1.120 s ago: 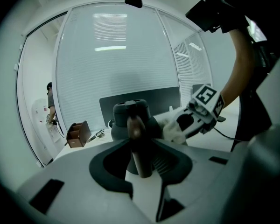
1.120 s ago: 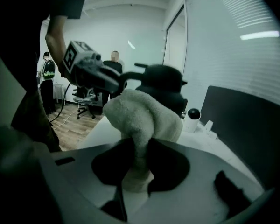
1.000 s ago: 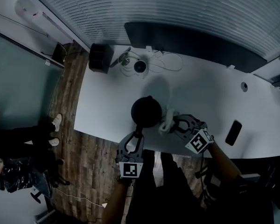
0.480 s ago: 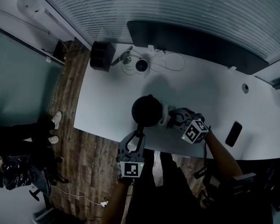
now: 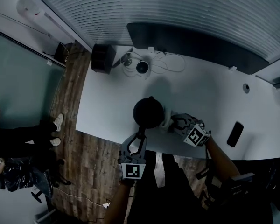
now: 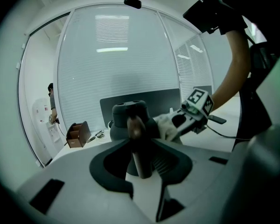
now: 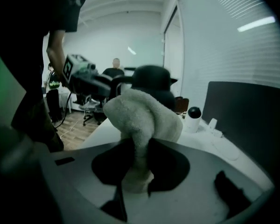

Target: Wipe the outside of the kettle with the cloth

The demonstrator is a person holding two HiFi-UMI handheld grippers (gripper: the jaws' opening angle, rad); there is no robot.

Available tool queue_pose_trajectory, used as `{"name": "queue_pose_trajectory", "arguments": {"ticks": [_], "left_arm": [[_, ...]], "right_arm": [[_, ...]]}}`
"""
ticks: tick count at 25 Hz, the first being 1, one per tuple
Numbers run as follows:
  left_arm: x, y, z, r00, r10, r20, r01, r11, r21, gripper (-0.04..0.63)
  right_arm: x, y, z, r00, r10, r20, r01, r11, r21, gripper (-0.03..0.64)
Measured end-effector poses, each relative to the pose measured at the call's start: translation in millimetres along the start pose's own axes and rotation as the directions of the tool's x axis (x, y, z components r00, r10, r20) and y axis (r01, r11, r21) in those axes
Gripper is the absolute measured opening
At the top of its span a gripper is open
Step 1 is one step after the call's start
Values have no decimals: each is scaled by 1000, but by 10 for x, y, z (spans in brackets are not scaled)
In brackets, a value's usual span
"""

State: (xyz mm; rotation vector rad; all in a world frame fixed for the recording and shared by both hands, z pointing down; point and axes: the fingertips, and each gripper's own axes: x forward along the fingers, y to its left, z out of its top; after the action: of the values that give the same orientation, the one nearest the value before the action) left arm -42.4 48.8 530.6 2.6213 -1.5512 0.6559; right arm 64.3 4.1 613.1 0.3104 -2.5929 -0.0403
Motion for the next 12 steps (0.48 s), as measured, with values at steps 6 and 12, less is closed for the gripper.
{"name": "queue_pose_trajectory", "arguments": {"ticks": [6,12], "left_arm": [[-10,48,-23,1000,-9,-21,10,1000,27,120],[-25,112,-16,1000,1,-13,-1,1000,31,120]], "right_arm": [[-277,-452,521,991,77,112,-75,997,-27,95],[-113,-406,526,985,134,109,-132,991,-28,95]]}}
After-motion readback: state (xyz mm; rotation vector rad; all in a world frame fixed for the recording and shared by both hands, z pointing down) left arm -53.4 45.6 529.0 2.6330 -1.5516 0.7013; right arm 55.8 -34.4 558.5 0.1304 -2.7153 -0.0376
